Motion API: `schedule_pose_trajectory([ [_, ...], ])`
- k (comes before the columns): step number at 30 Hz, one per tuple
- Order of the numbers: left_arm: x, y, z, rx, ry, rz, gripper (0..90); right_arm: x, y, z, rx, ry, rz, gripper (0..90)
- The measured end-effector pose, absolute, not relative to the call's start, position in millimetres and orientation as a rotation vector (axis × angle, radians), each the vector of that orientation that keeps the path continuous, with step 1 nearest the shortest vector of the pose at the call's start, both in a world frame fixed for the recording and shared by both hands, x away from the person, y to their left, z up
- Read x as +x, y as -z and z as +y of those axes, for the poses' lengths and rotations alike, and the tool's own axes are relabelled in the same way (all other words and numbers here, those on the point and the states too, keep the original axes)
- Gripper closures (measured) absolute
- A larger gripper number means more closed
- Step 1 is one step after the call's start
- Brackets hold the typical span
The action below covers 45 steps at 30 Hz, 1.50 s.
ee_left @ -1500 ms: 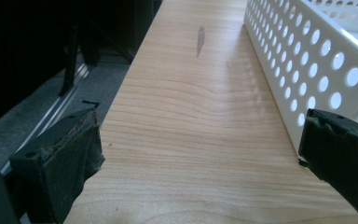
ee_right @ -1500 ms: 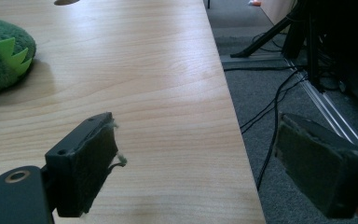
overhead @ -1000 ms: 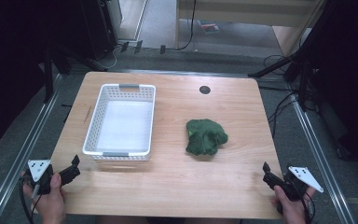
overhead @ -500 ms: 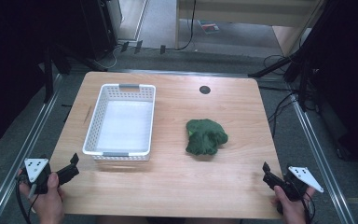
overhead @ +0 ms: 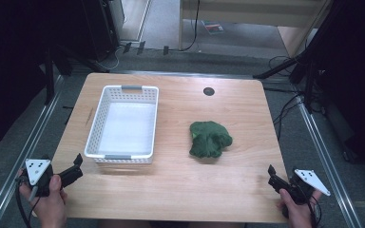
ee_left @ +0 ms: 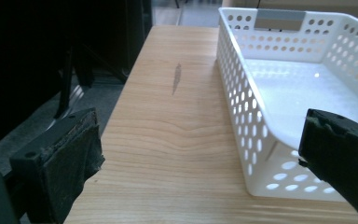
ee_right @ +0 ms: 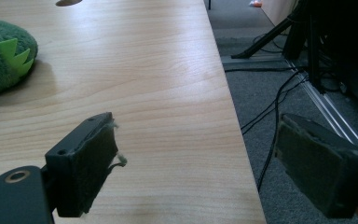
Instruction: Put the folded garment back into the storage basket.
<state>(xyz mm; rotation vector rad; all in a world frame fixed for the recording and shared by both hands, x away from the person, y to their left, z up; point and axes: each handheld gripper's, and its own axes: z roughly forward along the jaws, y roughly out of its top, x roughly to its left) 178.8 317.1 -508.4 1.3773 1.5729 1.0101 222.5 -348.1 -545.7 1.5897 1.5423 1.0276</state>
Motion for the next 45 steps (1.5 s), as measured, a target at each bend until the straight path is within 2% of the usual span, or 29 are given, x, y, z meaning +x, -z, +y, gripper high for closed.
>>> schedule_pose_trajectory([
  [29, 203, 478, 259, 1.433, -0.923, 1.478, 0.0, 223, 546, -348, 1.596, -1.015, 1.538, 13.3],
  [45, 222, 473, 211, 1.499, -0.847, 1.411, 0.0, 223, 546, -348, 1.596, -1.022, 1.537, 13.3],
])
